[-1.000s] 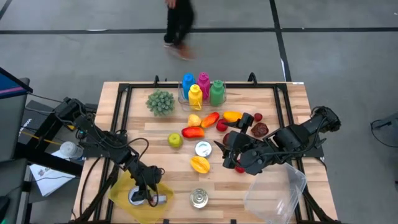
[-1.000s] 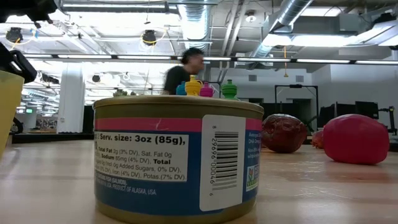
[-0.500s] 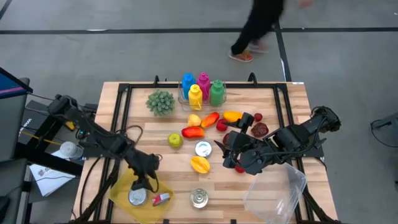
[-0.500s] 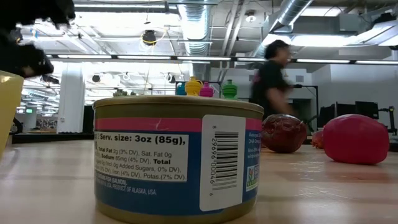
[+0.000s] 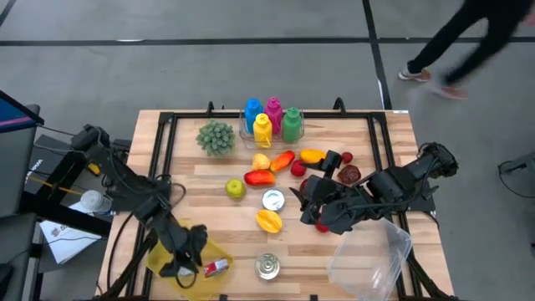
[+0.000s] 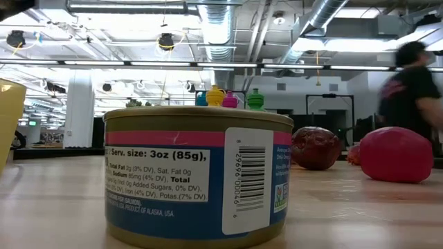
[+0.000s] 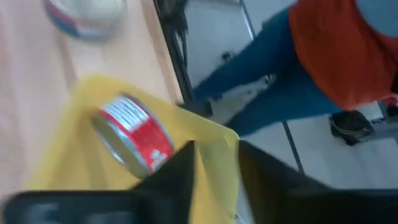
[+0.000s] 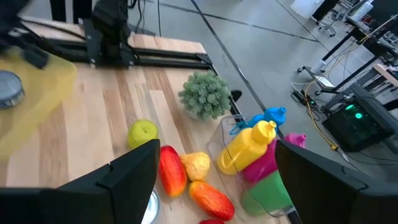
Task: Pick & Place Food Item
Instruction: Put the red tuna can into the yellow bin
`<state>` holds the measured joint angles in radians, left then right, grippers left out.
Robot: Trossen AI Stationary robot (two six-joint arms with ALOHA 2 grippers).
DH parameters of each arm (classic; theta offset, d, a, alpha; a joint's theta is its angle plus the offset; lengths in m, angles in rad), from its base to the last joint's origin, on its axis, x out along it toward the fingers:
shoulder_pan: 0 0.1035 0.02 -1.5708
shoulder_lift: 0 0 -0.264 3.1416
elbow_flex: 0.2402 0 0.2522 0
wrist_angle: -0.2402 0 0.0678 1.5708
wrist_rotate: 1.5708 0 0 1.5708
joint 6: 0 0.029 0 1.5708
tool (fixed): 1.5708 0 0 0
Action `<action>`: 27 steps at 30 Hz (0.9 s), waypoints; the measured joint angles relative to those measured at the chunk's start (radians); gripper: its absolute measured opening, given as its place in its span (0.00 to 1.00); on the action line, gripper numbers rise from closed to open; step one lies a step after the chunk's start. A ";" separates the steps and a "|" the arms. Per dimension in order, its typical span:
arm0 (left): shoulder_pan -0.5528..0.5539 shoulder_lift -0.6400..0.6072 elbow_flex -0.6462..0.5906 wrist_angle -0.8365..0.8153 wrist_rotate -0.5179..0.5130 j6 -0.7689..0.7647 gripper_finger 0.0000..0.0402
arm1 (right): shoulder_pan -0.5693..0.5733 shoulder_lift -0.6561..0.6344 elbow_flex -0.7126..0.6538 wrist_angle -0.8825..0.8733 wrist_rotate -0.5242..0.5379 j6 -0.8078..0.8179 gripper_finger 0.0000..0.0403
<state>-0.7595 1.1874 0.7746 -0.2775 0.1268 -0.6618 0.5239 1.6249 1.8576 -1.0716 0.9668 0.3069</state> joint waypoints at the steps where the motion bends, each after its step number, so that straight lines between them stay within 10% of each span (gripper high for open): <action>1: -0.004 0.028 0.008 0.009 0.014 -0.011 0.13 | -0.004 0.000 0.000 -0.009 0.000 0.000 0.77; 27: 0.018 0.394 0.228 -0.045 -0.074 -0.219 0.00 | -0.063 0.000 0.000 -0.289 -0.001 -0.003 0.77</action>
<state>-0.7420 1.5810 1.0023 -0.3220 0.0527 -0.8810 0.4605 1.6249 1.8576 -1.3606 0.9661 0.3043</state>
